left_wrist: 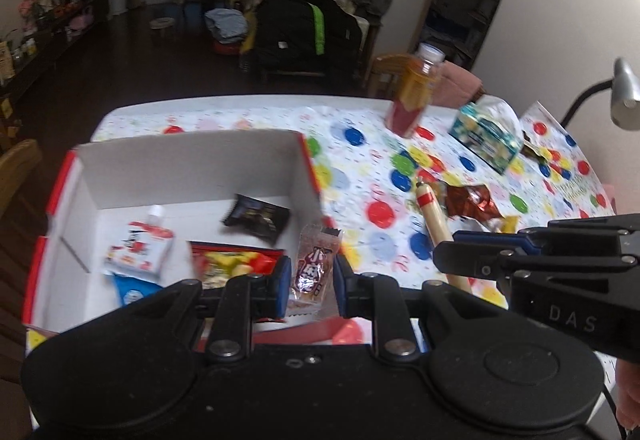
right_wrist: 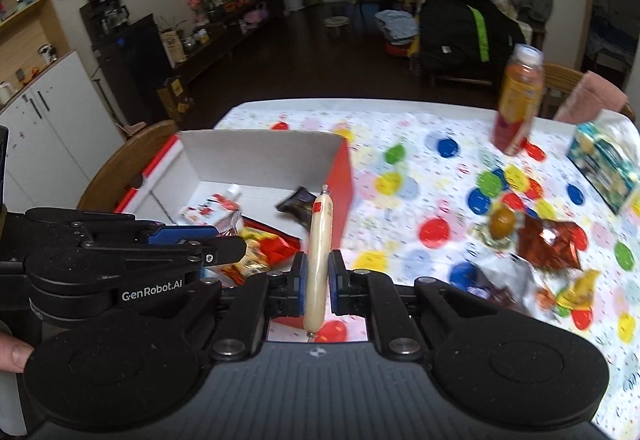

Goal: Organize snacks
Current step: 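Carry the candy bar and sausage stick with both tools over the box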

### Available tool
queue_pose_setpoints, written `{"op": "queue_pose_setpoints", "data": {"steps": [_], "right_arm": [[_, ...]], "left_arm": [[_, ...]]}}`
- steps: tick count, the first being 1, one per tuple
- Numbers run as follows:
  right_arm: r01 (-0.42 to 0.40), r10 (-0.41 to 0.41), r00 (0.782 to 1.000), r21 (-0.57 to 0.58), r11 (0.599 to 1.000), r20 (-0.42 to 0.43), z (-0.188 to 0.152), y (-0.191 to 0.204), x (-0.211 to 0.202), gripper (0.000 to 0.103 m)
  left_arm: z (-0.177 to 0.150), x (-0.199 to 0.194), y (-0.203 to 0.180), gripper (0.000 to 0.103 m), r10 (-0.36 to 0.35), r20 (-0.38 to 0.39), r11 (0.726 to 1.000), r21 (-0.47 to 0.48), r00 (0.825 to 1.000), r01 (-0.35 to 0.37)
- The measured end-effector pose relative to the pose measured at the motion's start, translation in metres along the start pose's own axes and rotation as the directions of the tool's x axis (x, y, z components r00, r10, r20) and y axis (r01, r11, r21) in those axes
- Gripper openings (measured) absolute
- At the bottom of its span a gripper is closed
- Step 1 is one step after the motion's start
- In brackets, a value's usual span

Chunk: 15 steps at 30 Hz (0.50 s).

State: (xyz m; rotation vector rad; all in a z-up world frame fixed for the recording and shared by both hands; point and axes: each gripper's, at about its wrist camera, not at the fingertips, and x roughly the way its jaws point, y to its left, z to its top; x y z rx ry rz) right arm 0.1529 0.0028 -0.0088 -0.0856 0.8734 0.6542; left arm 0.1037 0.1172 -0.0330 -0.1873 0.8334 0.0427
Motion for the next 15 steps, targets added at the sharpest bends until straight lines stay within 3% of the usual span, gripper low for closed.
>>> {"op": "queue_pose_setpoints", "data": {"steps": [15], "right_arm": [[-0.03,0.028,0.999,-0.069,0.997,-0.035,0.025,0.057,0.055,0.01]], "left_arm": [[0.012,-0.009,0.088,0.019,0.137,0.007,0.989,-0.06,0.991,-0.136]]}}
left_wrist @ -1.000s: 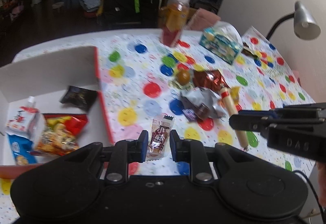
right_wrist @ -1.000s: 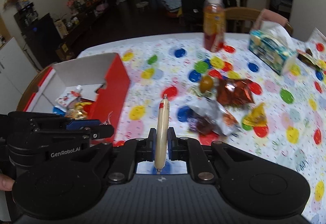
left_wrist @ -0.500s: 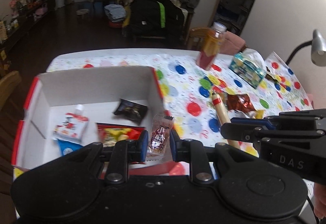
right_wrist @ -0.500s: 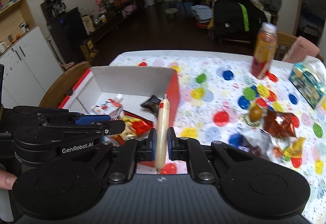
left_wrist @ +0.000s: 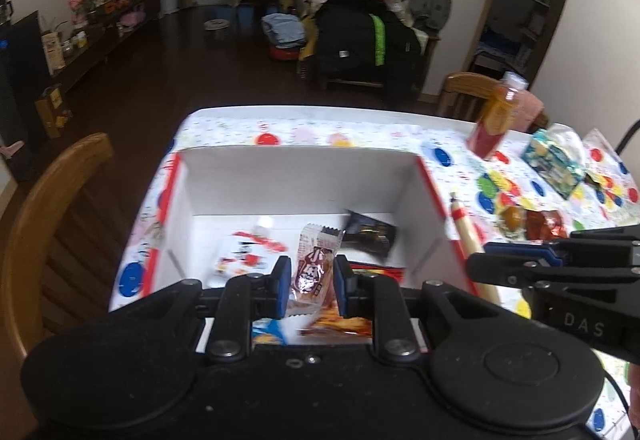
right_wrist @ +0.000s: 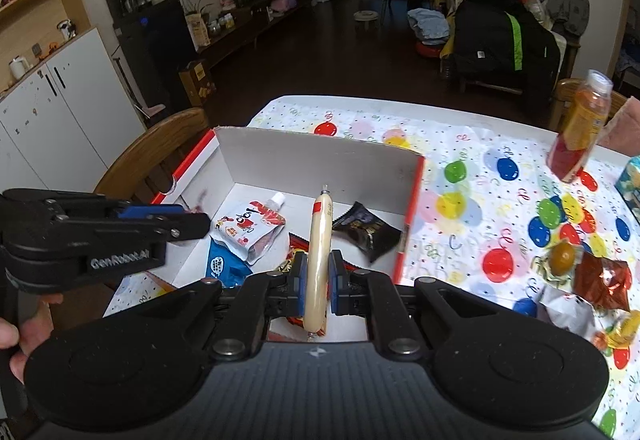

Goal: Organize snacks
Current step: 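Carry the candy bar and sausage stick with both tools over the box, then open both tools to drop the candy bar and sausage into the box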

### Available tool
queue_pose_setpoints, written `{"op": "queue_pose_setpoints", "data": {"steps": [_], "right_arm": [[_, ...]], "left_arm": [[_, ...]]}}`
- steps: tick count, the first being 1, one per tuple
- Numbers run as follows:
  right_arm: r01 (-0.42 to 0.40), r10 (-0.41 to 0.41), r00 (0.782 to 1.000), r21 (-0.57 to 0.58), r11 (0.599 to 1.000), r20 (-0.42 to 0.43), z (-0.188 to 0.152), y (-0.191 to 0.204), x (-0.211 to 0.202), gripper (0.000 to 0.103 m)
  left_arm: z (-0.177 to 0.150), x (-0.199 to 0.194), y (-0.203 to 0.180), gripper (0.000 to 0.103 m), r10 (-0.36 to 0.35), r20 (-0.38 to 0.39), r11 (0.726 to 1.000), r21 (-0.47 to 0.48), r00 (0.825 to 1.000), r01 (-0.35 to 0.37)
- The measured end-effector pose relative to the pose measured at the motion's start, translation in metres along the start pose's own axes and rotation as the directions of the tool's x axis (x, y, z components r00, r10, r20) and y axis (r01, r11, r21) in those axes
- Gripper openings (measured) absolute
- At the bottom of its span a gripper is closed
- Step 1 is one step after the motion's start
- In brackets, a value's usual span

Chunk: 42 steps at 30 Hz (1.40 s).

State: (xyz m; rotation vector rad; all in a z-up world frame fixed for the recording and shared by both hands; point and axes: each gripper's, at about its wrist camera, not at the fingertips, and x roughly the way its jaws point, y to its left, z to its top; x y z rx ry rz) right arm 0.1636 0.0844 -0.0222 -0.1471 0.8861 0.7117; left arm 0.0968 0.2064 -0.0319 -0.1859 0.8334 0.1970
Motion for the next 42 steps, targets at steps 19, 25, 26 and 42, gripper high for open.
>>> {"op": "queue_pose_setpoints", "data": {"steps": [19,25,26,42], "right_arm": [[0.099,-0.098,0.985,-0.001,0.995,-0.145,-0.003,-0.004,0.083,0.01],[0.103,-0.102,0.981,-0.005,0.995,-0.166,-0.007,-0.007,0.089,0.01],[0.105,-0.104,0.98,-0.005,0.994,-0.167,-0.007,-0.007,0.09,0.01],[0.076,-0.075,0.982,0.002,0.997,-0.172,-0.015,-0.006,0.086,0.011]], "left_arm": [[-0.006,0.071,0.039,0.02,0.121,-0.129,0.991,0.073,0.984,-0.113],[-0.01,0.082,0.035,0.02,0.132,-0.152,0.988,0.105,0.98,-0.117],[-0.011,0.084,0.034,0.02,0.133,-0.157,0.987,0.108,0.979,-0.117],[-0.022,0.089,0.024,0.028,0.136,-0.183,0.985,0.127,0.974,-0.114]]}}
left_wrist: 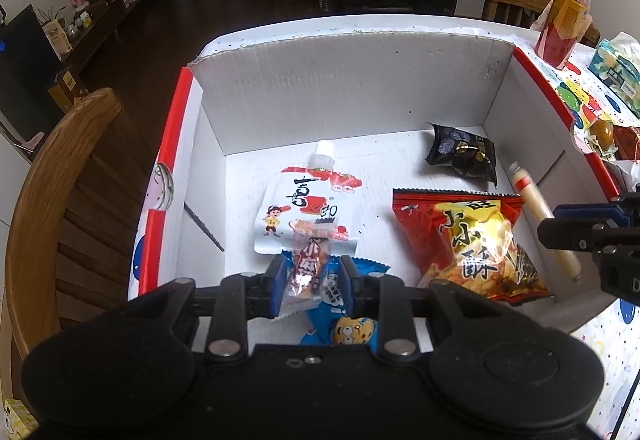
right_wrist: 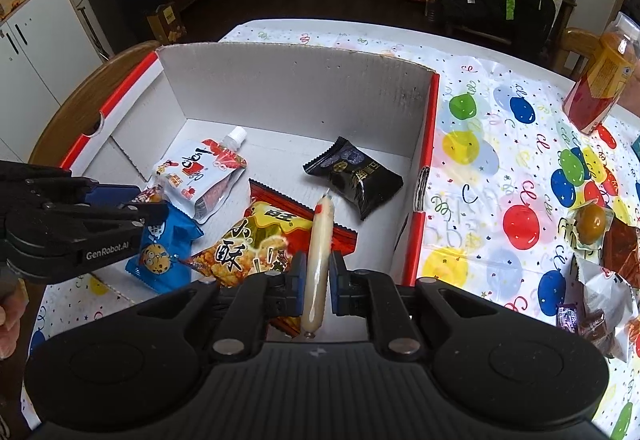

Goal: Organize snacks
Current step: 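Open both tools to drop the candy bar and sausage into the box, then move both tools back over the remaining snacks on the tablecloth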

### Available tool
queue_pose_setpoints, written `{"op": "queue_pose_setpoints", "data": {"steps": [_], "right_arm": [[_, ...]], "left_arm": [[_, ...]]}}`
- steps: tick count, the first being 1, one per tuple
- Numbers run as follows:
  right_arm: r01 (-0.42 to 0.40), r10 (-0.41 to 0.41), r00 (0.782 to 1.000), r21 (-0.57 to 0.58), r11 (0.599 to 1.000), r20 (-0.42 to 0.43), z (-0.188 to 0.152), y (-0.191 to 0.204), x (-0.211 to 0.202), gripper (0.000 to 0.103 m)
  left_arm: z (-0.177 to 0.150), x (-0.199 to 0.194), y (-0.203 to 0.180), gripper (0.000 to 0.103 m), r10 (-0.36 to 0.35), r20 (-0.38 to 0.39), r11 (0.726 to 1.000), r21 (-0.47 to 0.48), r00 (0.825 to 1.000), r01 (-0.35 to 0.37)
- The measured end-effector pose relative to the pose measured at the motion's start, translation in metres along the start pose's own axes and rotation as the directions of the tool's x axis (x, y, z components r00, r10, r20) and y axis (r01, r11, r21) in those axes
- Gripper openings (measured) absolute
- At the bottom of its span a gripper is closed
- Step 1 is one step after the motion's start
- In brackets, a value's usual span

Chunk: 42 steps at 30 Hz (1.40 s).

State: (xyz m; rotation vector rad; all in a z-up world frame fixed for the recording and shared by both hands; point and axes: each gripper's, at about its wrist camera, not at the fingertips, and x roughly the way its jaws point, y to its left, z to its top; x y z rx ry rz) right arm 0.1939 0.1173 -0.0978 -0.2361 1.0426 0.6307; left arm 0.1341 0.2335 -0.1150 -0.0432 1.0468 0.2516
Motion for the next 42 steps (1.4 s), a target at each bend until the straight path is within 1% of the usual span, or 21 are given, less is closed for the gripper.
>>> {"op": "queue_pose_setpoints", "data": {"steps": [1,2,3,4,5,6,7,9,10,12,13,15,17,20,22,23,29,32,35,38,42], "right_arm": [[-0.003,0.003,1.0,0.002,1.0,0.006,-0.001,0.0,-0.001,0.011],[-0.006,0.006,1.0,0.004,1.0,0.011,-0.001,-0.001,-0.003,0.011],[-0.011,0.011,1.0,0.005,1.0,0.017,-0.001,-0.001,-0.005,0.011],[-0.017,0.017,1.0,0.007,1.0,0.019,-0.002,-0.001,-0.006,0.012],[-0.023,0.022,1.0,0.011,1.0,0.02,-0.002,-0.002,-0.008,0.013],[-0.027,0.027,0.999,0.015,1.0,0.023,-0.002,-0.002,-0.01,0.016],[-0.03,0.03,0.999,0.016,0.999,0.03,-0.003,-0.002,-0.012,0.017],[-0.034,0.033,0.998,0.013,0.999,0.045,-0.004,-0.002,-0.016,0.023],[-0.037,0.036,0.998,0.013,0.999,0.053,-0.005,-0.002,-0.019,0.025],[-0.039,0.038,0.997,0.015,0.999,0.067,-0.005,-0.002,-0.025,0.033],[-0.042,0.041,0.996,0.015,0.999,0.075,-0.006,-0.003,-0.028,0.035],[-0.048,0.046,0.995,0.018,0.999,0.092,-0.007,-0.003,-0.034,0.046],[-0.054,0.052,0.992,0.019,0.998,0.111,-0.008,-0.004,-0.041,0.053],[-0.065,0.062,0.989,0.02,0.998,0.131,-0.01,-0.006,-0.05,0.057],[-0.073,0.068,0.987,0.025,0.997,0.146,-0.012,-0.008,-0.057,0.061],[-0.076,0.07,0.986,0.028,0.997,0.153,-0.013,-0.009,-0.059,0.066],[-0.091,0.085,0.978,0.027,0.995,0.189,-0.019,-0.014,-0.077,0.068],[-0.1,0.096,0.972,0.009,0.995,0.214,-0.024,-0.017,-0.088,0.074],[-0.119,0.115,0.965,0.0,0.993,0.238,-0.03,-0.022,-0.101,0.075],[-0.13,0.124,0.958,0.006,0.992,0.261,-0.035,-0.028,-0.112,0.081],[-0.134,0.125,0.949,0.011,0.991,0.291,-0.042,-0.038,-0.128,0.082]], "left_arm": [[-0.001,-0.001,-0.001,0.028,-0.001,0.0,1.0,0.0,1.0,0.001],[-0.001,-0.002,-0.001,0.032,-0.002,0.0,1.0,0.0,1.0,0.002],[-0.002,-0.003,-0.001,0.038,0.0,0.002,1.0,-0.002,1.0,0.0],[-0.003,-0.005,-0.001,0.042,0.002,0.007,1.0,-0.003,1.0,-0.002],[-0.003,-0.007,-0.002,0.049,0.006,0.011,1.0,-0.003,1.0,-0.006],[-0.004,-0.009,-0.002,0.053,0.012,0.016,1.0,-0.004,1.0,-0.012],[-0.004,-0.01,-0.002,0.054,0.014,0.023,1.0,-0.004,1.0,-0.014],[-0.006,-0.014,-0.002,0.056,0.012,0.029,1.0,-0.001,1.0,-0.012],[-0.006,-0.017,-0.002,0.058,0.013,0.031,1.0,-0.005,0.999,-0.013],[-0.006,-0.022,-0.002,0.065,0.013,0.044,1.0,-0.012,0.999,-0.012],[-0.007,-0.024,-0.002,0.066,0.012,0.05,1.0,-0.013,0.999,-0.011],[-0.007,-0.03,-0.002,0.067,0.007,0.059,1.0,-0.016,0.998,-0.006],[-0.008,-0.035,-0.002,0.069,0.002,0.07,1.0,-0.02,0.998,-0.001],[-0.008,-0.045,-0.004,0.074,-0.002,0.09,1.0,-0.022,0.996,0.004],[-0.009,-0.052,-0.006,0.079,-0.003,0.107,1.0,-0.018,0.994,0.005],[-0.009,-0.055,-0.007,0.08,-0.002,0.116,1.0,-0.014,0.993,0.003],[-0.006,-0.072,-0.014,0.081,-0.019,0.157,1.0,-0.02,0.987,0.022],[-0.005,-0.083,-0.02,0.085,-0.035,0.182,0.999,-0.015,0.983,0.039],[-0.005,-0.095,-0.029,0.089,-0.051,0.211,0.999,-0.001,0.976,0.052],[-0.005,-0.105,-0.039,0.091,-0.075,0.235,0.997,0.009,0.969,0.075],[-0.004,-0.116,-0.054,0.095,-0.101,0.262,0.995,0.028,0.96,0.097]]}}
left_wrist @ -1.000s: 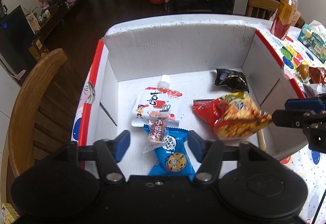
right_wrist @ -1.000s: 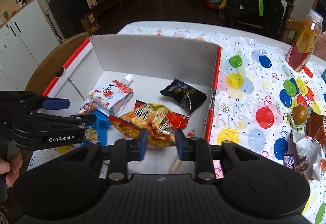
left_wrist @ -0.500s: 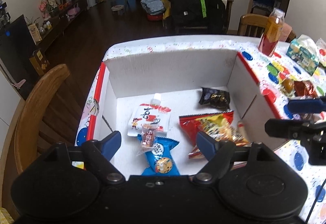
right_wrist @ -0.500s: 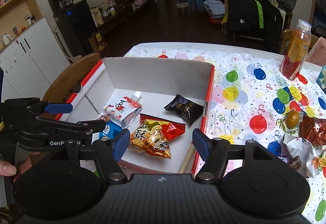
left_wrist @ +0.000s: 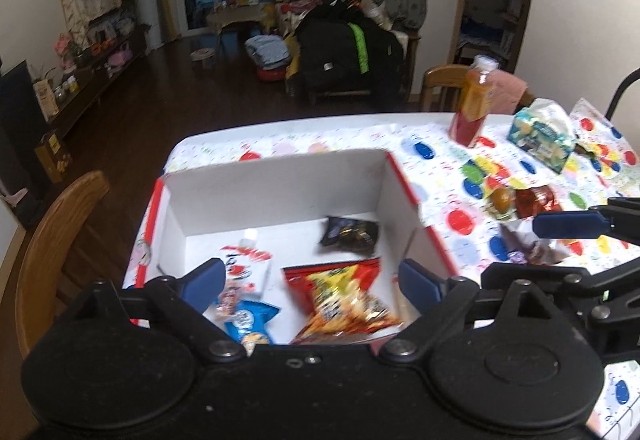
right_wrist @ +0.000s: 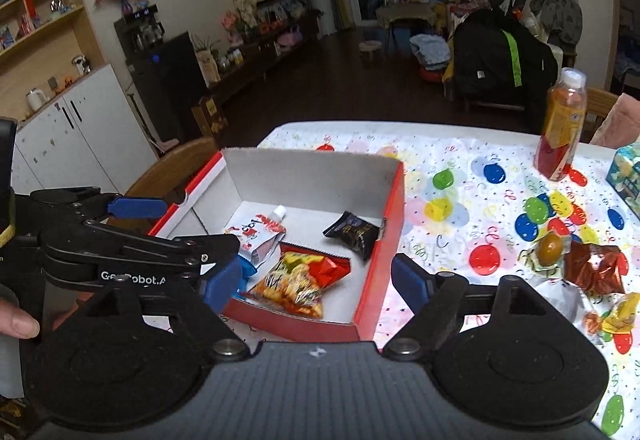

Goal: Organize snacks
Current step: 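Move both tools back over the remaining snacks on the tablecloth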

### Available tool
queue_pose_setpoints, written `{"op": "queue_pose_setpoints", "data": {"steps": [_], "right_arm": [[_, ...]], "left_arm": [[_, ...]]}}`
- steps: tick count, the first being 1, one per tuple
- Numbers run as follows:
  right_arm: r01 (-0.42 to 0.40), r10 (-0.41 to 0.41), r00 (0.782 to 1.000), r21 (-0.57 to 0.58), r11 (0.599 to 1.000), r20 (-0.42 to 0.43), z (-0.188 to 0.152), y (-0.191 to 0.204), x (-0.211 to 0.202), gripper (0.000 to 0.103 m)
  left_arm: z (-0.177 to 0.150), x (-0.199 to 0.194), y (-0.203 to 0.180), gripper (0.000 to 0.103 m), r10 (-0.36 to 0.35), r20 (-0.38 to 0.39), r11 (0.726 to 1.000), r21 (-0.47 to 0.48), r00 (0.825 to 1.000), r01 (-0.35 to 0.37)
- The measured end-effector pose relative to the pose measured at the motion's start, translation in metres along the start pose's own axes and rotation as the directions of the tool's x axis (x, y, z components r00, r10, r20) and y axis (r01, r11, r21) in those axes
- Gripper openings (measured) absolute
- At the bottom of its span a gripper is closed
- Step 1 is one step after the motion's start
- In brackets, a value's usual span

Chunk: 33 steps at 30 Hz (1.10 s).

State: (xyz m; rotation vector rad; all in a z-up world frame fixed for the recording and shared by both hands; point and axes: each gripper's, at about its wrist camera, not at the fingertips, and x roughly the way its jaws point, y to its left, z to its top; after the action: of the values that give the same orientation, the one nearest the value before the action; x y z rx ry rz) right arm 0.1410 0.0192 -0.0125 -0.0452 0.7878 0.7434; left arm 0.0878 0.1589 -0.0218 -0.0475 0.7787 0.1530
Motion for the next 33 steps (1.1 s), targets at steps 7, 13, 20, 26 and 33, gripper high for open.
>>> {"op": "queue_pose_setpoints", "data": {"steps": [7,13,20,26,33], "right_arm": [[0.026,-0.027,0.999,0.02,0.999,0.032,-0.005,-0.022,-0.025,0.085],[0.068,-0.07,0.996,0.051,0.996,0.052,-0.016,-0.047,-0.045,0.086],[0.14,-0.146,0.988,0.107,0.984,0.053,-0.03,-0.09,-0.065,0.088],[0.21,-0.215,0.976,0.1,0.973,0.038,-0.043,-0.129,-0.079,0.088],[0.248,-0.252,0.968,0.141,0.959,0.014,-0.059,-0.18,-0.09,0.088]], "left_arm": [[0.004,-0.01,-0.027,0.101,-0.044,0.037,0.999,0.013,0.998,0.044],[0.007,-0.012,-0.052,0.103,-0.089,0.05,0.996,0.02,0.995,0.088],[0.01,-0.005,-0.084,0.103,-0.127,0.067,0.992,0.021,0.99,0.126],[0.013,0.008,-0.117,0.103,-0.155,0.062,0.988,0.023,0.986,0.154],[0.01,0.031,-0.16,0.103,-0.199,0.033,0.98,0.036,0.98,0.197]]}}
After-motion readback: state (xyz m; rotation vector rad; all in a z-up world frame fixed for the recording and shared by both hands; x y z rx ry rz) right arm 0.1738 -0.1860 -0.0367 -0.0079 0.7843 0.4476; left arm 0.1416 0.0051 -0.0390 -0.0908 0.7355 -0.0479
